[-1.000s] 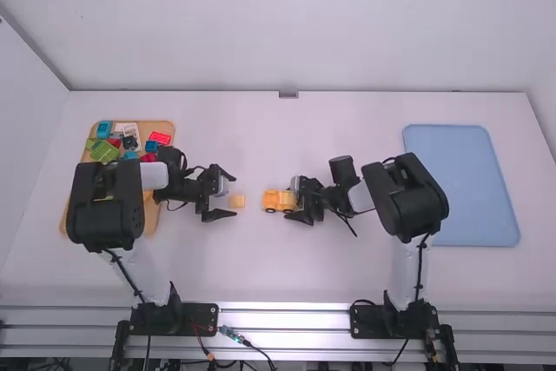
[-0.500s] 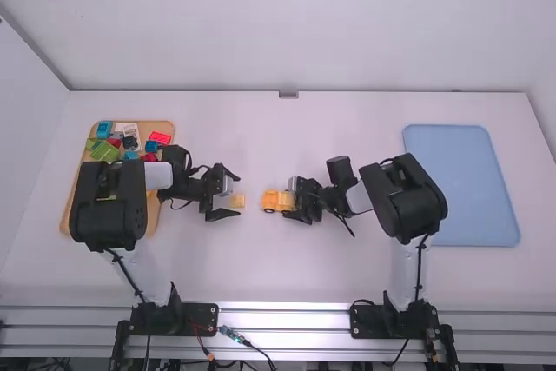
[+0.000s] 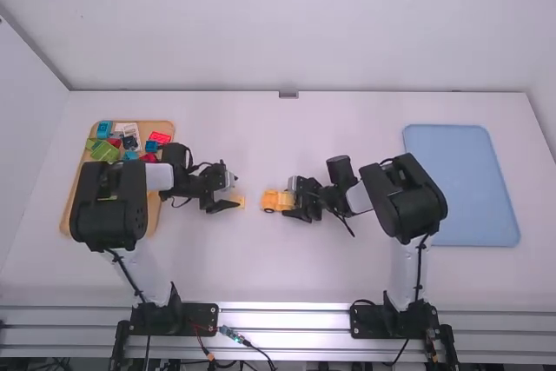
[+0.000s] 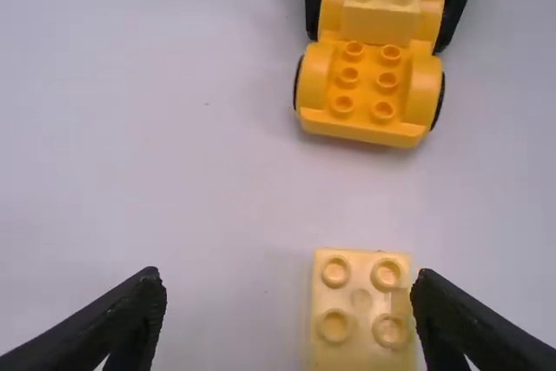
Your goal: Assemble lego blocks to make yellow taxi
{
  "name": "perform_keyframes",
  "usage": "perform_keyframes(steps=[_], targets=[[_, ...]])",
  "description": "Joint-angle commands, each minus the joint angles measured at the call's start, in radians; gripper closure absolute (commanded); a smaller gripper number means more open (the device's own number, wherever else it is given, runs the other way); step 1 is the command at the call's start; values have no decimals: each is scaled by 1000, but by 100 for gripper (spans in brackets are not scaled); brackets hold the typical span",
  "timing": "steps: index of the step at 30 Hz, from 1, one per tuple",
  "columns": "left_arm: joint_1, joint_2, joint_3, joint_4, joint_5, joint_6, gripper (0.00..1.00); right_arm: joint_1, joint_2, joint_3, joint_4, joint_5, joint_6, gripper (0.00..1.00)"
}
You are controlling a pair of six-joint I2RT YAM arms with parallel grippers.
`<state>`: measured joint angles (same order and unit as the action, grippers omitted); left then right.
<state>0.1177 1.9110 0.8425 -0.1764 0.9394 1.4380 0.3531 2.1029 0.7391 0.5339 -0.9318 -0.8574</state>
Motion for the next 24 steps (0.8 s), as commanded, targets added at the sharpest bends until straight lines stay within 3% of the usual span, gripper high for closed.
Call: perform_keyframes(steps=[1, 14, 21, 24], targets=[[-6, 19, -40, 18, 1, -29, 17, -1, -26, -6, -1, -14, 5, 36], [-7, 19, -161, 298, -5, -168, 21, 0, -26, -6, 0, -12, 16, 36], [-6, 19, -139, 241, 1, -166, 21, 0, -26, -6, -1, -13, 16, 36], [-6, 19, -81, 99, 18, -69, 22, 0, -26, -6, -1, -13, 16, 35]])
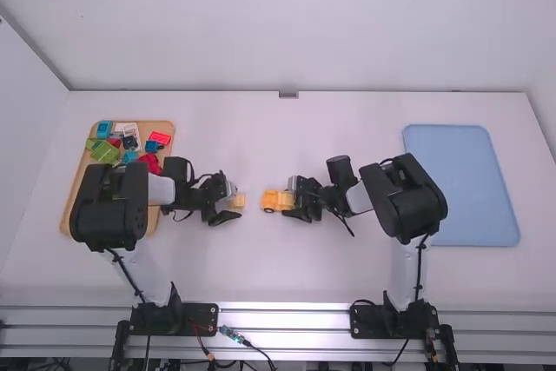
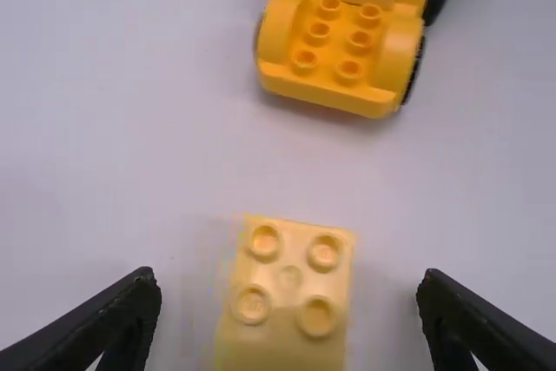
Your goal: Assemble lego blocks to make yellow taxi
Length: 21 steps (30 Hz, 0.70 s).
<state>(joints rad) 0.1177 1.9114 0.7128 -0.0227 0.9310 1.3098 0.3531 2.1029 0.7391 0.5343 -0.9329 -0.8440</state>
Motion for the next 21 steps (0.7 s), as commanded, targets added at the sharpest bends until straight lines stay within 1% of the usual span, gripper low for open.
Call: perform_keyframes(steps=[1, 3, 8, 9, 11, 13, 14, 18, 21], targets=[[-7, 19, 52, -60, 26, 62, 22, -1, -26, -6, -2, -12, 3, 35], [-7, 19, 92, -127, 26, 77, 22, -1, -26, -6, -2, -13, 3, 35], [-7, 19, 113, -146, 26, 79, 22, 0, -26, -6, -6, -12, 2, 35], [-8, 19, 104, -132, 22, 77, 22, 0, -26, -6, -5, -13, 0, 31], [-6, 19, 90, -115, 22, 79, 23, -1, -26, -7, -8, -18, -29, 29], [-7, 19, 71, -88, 22, 74, 24, -1, -26, -6, -13, -33, -60, 18], [-6, 19, 59, -73, 21, 74, 24, 0, -26, -6, -12, -43, -70, 8], [-6, 19, 37, -46, 20, 70, 24, 0, -26, -6, -4, -48, -68, 3], [-6, 19, 35, -47, 22, 71, 24, 0, -26, -6, 0, -66, -69, 5]])
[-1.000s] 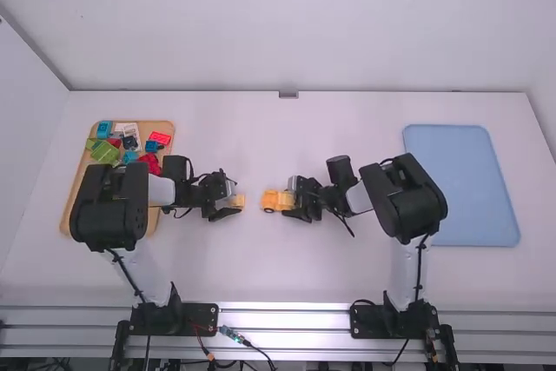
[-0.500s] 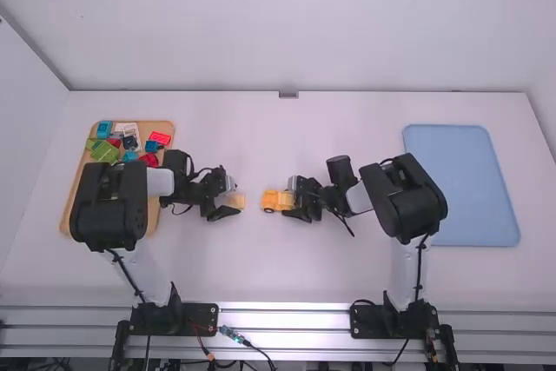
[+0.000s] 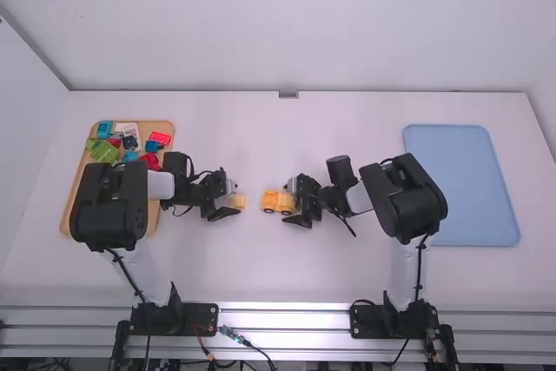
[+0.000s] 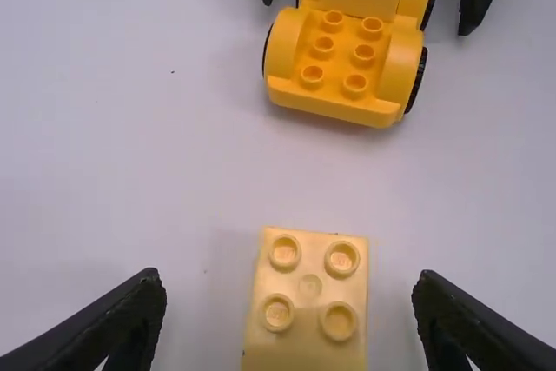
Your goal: Assemble lego blocks to make yellow taxi
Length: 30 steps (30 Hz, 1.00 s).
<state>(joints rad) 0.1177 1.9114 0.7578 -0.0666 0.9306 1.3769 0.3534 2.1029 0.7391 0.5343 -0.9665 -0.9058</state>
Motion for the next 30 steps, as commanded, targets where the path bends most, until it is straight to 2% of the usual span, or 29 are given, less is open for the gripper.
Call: perform_keyframes(steps=[1, 10, 12, 13, 18, 22, 25, 30], targets=[[-7, 19, -5, -5, 21, 2, 25, -1, -26, -6, 6, -27, 5, 7], [-6, 19, 9, -16, 22, 0, 26, 24, -26, 1, 23, -2, 51, 20], [-7, 19, 8, -16, 19, 0, 26, 34, -26, 7, 22, 16, 77, 19], [-7, 19, 8, -23, 19, 1, 26, 42, -26, 12, 20, 29, 90, 16], [-6, 19, 10, -29, 19, 1, 26, 60, -26, 12, 28, 55, 98, 17], [-6, 19, 10, -30, 19, 0, 26, 55, -26, 12, 29, 64, 101, 30], [-8, 19, 10, -29, 19, 1, 26, 51, -26, 17, 28, 85, 137, 32], [-10, 19, 10, -30, 19, 0, 26, 54, -26, 24, 28, 82, 161, 41]])
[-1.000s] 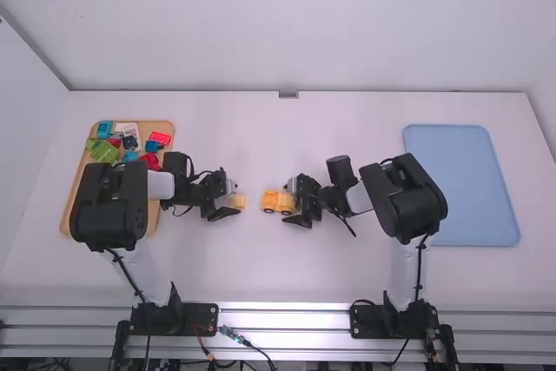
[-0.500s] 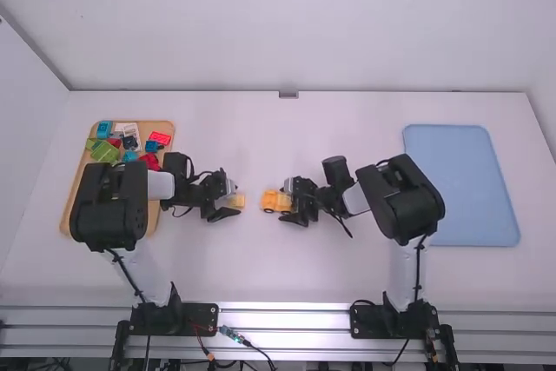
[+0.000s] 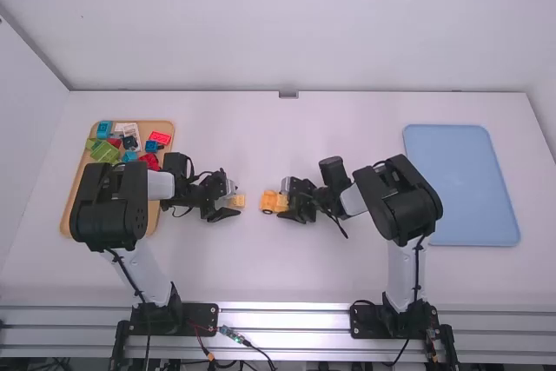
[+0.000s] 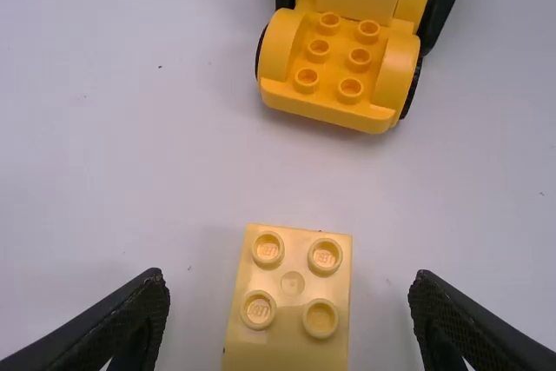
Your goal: Assemble lego blocks to make yellow taxi
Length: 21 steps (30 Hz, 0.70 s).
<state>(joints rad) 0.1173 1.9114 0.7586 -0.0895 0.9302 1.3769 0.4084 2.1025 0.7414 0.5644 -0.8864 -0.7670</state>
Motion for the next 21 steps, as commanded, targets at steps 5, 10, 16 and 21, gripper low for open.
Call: perform_keyframes(steps=[5, 10, 16, 21], targets=[[-10, 19, 9, -7, 20, 1, 26, 4, -25, 23, -2, 21, 26, 52], [-10, 19, 9, -7, 19, 0, 26, -1, -25, 17, -19, 20, -24, 58], [-12, 19, 9, -4, 20, 2, 28, -20, -25, 7, -45, -2, -107, 57], [-12, 19, 9, 0, 20, 1, 27, -57, -25, 23, -127, -103, -217, 57]])
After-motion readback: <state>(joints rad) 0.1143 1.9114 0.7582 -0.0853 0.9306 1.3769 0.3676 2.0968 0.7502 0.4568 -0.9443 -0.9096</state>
